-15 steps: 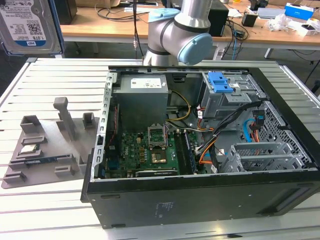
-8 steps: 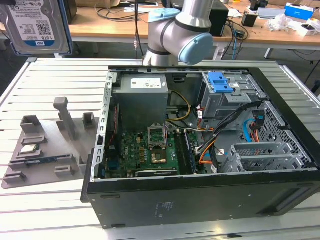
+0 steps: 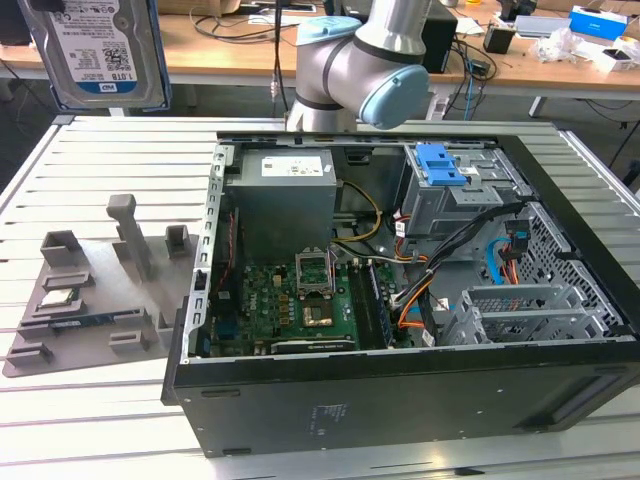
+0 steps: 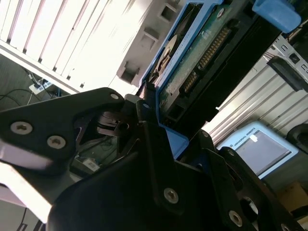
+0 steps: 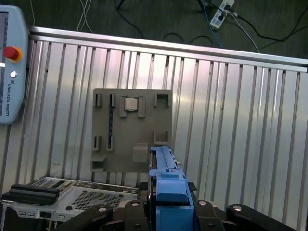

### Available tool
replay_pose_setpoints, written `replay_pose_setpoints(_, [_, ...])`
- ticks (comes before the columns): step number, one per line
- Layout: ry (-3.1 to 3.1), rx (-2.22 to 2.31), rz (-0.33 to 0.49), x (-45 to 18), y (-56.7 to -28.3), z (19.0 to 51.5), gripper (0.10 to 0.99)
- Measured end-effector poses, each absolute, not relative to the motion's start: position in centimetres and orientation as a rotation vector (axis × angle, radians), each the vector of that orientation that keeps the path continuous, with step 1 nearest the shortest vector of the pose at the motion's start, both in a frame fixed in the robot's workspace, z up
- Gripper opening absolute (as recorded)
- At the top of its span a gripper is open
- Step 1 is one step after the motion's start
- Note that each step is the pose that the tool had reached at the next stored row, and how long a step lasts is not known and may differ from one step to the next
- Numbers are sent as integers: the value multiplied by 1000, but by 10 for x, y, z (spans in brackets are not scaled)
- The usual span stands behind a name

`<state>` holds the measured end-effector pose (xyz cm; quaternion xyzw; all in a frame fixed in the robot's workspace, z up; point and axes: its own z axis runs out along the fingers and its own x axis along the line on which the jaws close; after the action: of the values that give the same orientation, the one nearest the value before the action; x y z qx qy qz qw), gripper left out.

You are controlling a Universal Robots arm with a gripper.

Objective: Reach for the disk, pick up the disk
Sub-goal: 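Pick up the disk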

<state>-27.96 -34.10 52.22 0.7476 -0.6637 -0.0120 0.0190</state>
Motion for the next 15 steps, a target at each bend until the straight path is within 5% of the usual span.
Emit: replay_pose_setpoints(15, [-2060,2321,-38,-230,-341,522,373])
